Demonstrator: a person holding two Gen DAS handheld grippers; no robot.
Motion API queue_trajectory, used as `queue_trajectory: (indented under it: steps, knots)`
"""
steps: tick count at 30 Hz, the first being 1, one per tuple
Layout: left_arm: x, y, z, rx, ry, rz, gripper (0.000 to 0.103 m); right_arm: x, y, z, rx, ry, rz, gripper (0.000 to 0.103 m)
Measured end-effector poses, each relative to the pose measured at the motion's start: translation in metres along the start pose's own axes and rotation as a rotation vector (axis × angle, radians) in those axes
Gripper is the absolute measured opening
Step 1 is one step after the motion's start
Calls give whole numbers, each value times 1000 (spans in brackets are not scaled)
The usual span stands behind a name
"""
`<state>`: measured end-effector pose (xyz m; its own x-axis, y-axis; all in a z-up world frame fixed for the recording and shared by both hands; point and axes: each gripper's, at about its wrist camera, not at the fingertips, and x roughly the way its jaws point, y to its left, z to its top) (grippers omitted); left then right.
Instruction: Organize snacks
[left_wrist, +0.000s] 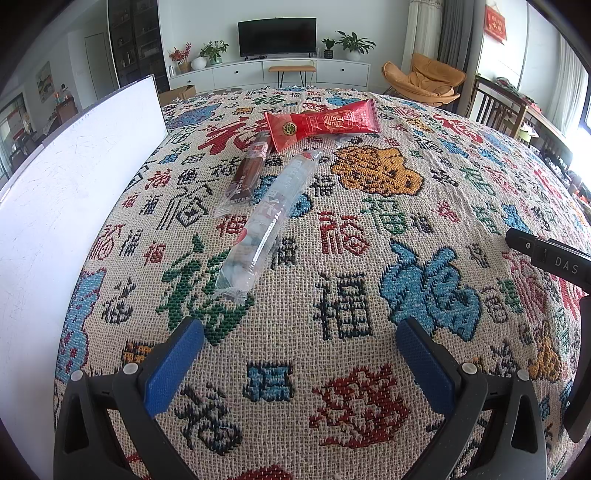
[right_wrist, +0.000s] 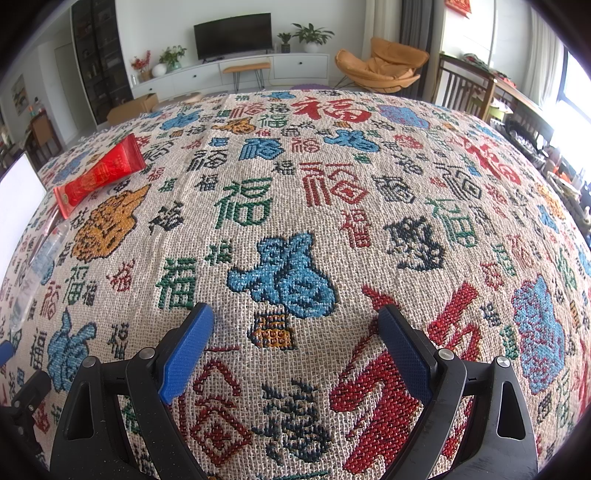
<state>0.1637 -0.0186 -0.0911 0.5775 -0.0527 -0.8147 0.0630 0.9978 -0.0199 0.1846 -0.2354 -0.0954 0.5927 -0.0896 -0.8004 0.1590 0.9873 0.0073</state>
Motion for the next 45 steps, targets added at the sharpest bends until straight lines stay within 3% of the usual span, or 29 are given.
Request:
queue_trajectory:
  steps: [11,14,21,25,29,31,34,35,36,38,41,45]
  knots:
    - [-1,1,0,10,4,-11,103,0,0,0,0,0,0,93]
    - [-3,4,2,59,62,-46,103,0,0,0,0,0,0,93]
    - [-40,46,12,-41,23,-112,102,0,0,0,0,0,0,93]
    - [-23,51,40,-74,46,-131,102,0,0,0,0,0,0,93]
    - [18,31,62,50,121,-87,102,0,0,0,0,0,0,93]
    - [38,23,64,89,153,-22,93,0,0,0,0,0,0,93]
    - [40,22,70,66,136,-32,83,0,0,0,0,0,0,93]
    - [39,19,70,71,133,-40,69,0,0,0,0,0,0,93]
    - [36,17,70,83,124,-40,45,0,0,0,0,0,0,93]
    - [31,13,70,104,121,-46,18,0,0,0,0,0,0,93]
    - [23,18,63,84,124,-71,17,0,0,0,0,0,0,93]
    - [-7,33,42,-1,99,-158,17,0,0,0,0,0,0,93]
